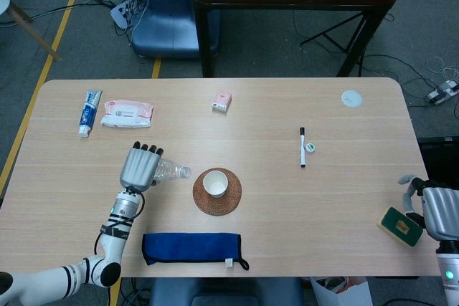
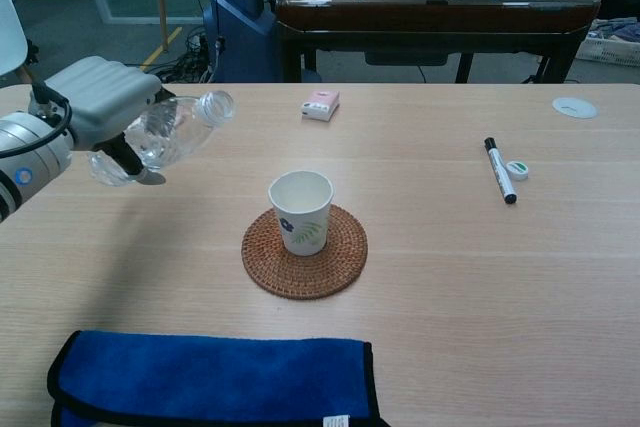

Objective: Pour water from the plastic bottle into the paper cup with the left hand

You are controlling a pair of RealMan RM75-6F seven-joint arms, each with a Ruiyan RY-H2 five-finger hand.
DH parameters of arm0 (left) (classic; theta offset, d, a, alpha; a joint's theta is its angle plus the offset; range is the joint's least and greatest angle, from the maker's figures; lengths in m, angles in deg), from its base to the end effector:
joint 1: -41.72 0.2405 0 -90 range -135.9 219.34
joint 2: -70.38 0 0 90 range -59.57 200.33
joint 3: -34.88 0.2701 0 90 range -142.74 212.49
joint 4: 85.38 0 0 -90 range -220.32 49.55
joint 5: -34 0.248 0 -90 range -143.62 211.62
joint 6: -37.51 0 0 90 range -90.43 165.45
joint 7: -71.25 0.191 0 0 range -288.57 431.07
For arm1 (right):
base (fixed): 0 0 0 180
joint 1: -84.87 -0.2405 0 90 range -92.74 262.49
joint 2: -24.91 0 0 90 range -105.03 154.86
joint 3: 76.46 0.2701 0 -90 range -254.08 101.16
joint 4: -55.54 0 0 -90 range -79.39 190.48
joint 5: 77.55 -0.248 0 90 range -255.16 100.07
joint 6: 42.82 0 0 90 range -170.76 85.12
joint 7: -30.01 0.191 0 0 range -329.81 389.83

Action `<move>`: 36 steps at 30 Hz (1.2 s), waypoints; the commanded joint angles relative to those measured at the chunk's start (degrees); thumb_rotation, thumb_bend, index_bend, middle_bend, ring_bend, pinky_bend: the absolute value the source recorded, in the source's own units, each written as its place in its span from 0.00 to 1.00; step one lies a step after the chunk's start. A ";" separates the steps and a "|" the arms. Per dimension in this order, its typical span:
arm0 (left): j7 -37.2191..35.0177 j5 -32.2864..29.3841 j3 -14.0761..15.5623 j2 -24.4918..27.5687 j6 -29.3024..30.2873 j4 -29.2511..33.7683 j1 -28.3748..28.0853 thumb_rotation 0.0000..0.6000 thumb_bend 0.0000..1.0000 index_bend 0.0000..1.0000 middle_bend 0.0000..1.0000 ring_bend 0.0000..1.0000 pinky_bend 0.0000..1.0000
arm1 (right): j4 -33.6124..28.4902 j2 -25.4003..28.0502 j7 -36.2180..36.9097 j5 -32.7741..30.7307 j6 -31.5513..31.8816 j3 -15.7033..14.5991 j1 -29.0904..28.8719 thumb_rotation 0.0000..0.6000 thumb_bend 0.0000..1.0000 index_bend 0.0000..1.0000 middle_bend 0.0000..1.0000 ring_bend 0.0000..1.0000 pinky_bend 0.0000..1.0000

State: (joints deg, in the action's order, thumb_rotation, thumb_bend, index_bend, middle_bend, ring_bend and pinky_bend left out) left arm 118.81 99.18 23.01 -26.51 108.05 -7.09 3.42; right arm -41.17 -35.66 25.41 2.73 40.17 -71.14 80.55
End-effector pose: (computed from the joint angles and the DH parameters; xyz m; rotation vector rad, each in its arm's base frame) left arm -0.1578 0.4044 -0.0565 -1.6764 -0.4725 -0.7131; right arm -0.3435 -0.2379 0.1514 1.3197 -0.8992 0.8132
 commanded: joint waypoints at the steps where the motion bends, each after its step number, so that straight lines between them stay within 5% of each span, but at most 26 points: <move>1: 2.81 -1.24 0.34 -0.67 -0.48 -0.13 -0.82 1.00 0.07 0.73 0.71 0.48 0.35 | -0.01 0.07 0.07 -0.04 0.04 0.04 0.03 1.00 0.54 0.42 0.55 0.50 0.54; 36: 15.71 -1.17 1.58 -6.38 1.57 -6.28 -4.69 1.00 0.07 0.73 0.72 0.47 0.35 | 0.18 0.68 -0.40 0.23 0.53 0.15 0.20 1.00 0.54 0.42 0.55 0.50 0.54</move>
State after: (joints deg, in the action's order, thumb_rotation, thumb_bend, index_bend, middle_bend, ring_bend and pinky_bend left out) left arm 134.45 98.04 24.62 -32.83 109.65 -13.33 -1.22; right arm -41.00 -34.98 25.01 2.96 40.70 -71.00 80.75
